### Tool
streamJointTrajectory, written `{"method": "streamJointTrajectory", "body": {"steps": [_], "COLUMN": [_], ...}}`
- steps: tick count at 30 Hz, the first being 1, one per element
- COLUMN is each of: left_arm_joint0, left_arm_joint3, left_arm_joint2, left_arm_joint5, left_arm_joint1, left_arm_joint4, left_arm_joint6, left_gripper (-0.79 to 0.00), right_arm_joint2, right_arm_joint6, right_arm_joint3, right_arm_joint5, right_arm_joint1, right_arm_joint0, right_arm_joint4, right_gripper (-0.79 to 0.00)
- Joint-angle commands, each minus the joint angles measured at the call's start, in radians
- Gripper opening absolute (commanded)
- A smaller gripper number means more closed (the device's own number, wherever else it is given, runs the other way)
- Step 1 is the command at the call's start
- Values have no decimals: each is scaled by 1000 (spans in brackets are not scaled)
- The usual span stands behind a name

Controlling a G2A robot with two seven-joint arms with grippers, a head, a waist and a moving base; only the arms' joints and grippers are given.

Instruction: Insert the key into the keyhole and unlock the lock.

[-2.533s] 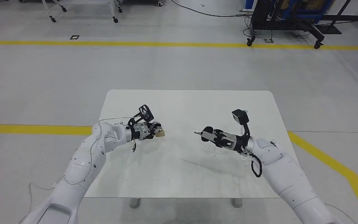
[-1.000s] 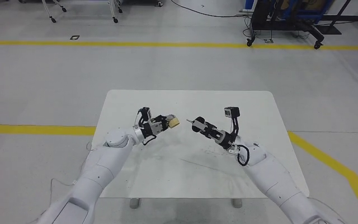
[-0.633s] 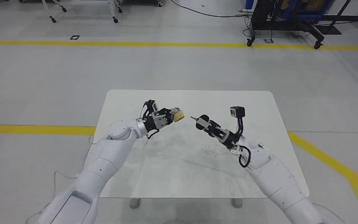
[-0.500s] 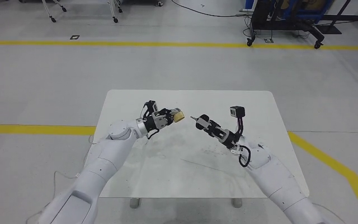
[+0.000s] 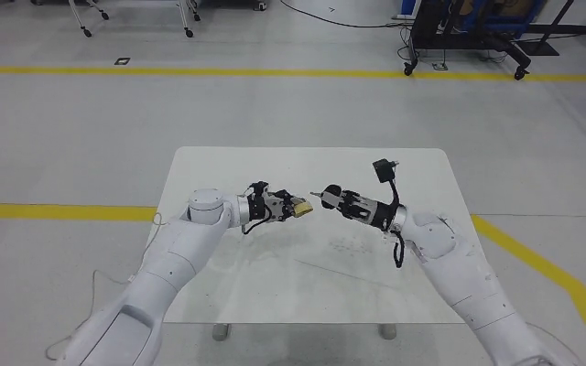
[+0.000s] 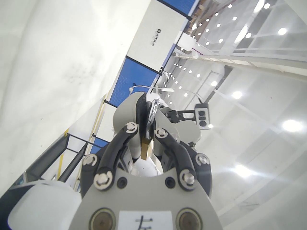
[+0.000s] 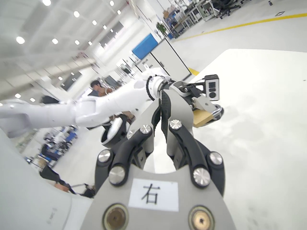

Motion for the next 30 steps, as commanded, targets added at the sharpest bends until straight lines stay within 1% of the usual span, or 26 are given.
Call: {"method": "streamJointTrajectory", "body": {"steps": [1, 3, 4, 7, 9, 16, 17, 18, 20, 21, 22, 25, 30], "left_arm_joint0": [-15, -36, -46, -70, -71, -68, -62, -57, -61, -59, -56, -60, -60], "left_arm_joint3": [8, 14, 18, 46, 48, 47, 23, -1, -18, -18, -10, 1, -3], "left_arm_joint2": [6, 10, 10, 1, 0, 3, 21, 20, 15, 12, 3, 1, 4], "left_arm_joint5": [51, 77, 85, 80, 81, 80, 82, 90, 103, 113, 124, 126, 123], "left_arm_joint1": [-3, -7, -10, -19, -20, -20, -20, -20, -19, -19, -20, -21, -24], "left_arm_joint4": [6, 17, 16, -7, -9, -1, 40, 30, 32, 23, 0, 12, 32], "left_arm_joint6": [7, 19, 21, 54, 56, 64, 77, 54, 55, 52, 47, 68, 89], "left_gripper": [-785, -785, -785, -785, -785, -785, -785, -785, -785, -785, -785, -785, -785], "right_arm_joint2": [30, 53, 62, 86, 94, 94, 94, 94, 93, 87, 84, 40, -40], "right_arm_joint6": [-1, -6, -11, -31, -48, -48, -48, -48, -50, -35, -22, -12, -95], "right_arm_joint3": [-64, -151, -193, -294, -337, -337, -337, -337, -332, -332, -339, -391, -418], "right_arm_joint5": [36, 59, 55, 42, 83, 83, 83, 83, 93, 103, 125, 159, 130], "right_arm_joint1": [10, 19, 23, 33, 35, 35, 35, 35, 35, 36, 37, 37, 34], "right_arm_joint0": [-9, -30, -43, -78, -100, -100, -100, -100, -104, -100, -92, -80, -54], "right_arm_joint4": [-177, -332, -397, -581, -668, -668, -668, -668, -674, -710, -766, -997, -1256], "right_gripper": [-785, -785, -785, -785, -785, -785, -785, -785, -785, -785, -785, -785, -785]}}
